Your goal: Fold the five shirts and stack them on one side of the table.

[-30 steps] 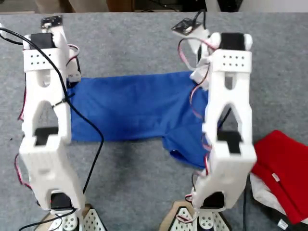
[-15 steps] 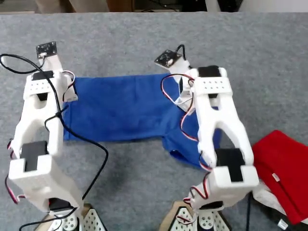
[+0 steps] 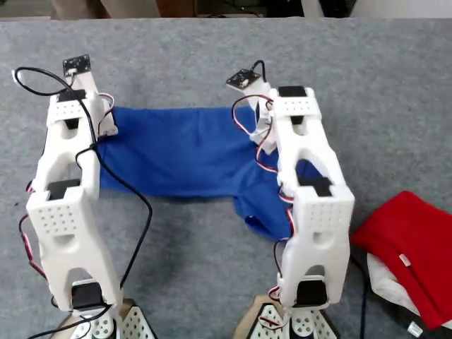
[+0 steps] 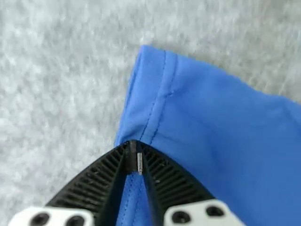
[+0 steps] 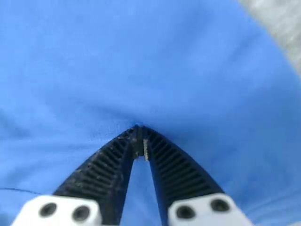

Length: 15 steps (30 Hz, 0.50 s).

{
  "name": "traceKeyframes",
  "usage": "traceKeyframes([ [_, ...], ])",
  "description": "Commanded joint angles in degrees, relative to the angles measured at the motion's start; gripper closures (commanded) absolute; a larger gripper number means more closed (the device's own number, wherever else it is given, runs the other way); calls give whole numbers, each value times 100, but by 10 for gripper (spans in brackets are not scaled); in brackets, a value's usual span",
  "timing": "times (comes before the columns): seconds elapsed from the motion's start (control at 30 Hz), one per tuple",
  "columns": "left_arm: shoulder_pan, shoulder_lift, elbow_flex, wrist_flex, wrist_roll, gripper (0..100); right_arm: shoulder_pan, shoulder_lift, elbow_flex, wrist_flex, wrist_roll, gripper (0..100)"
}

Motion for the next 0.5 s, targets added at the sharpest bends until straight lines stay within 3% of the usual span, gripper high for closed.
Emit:
traceKeyframes([
  [0.0,-141,215,-607,9,-9,981,-31,470,-1182,264,-35,993],
  [0.17,-176,259,-747,9,149,981,66,1262,-2607,721,-35,993],
  [0.47,-237,-119,-738,18,141,981,13,1833,-5226,2620,18,993],
])
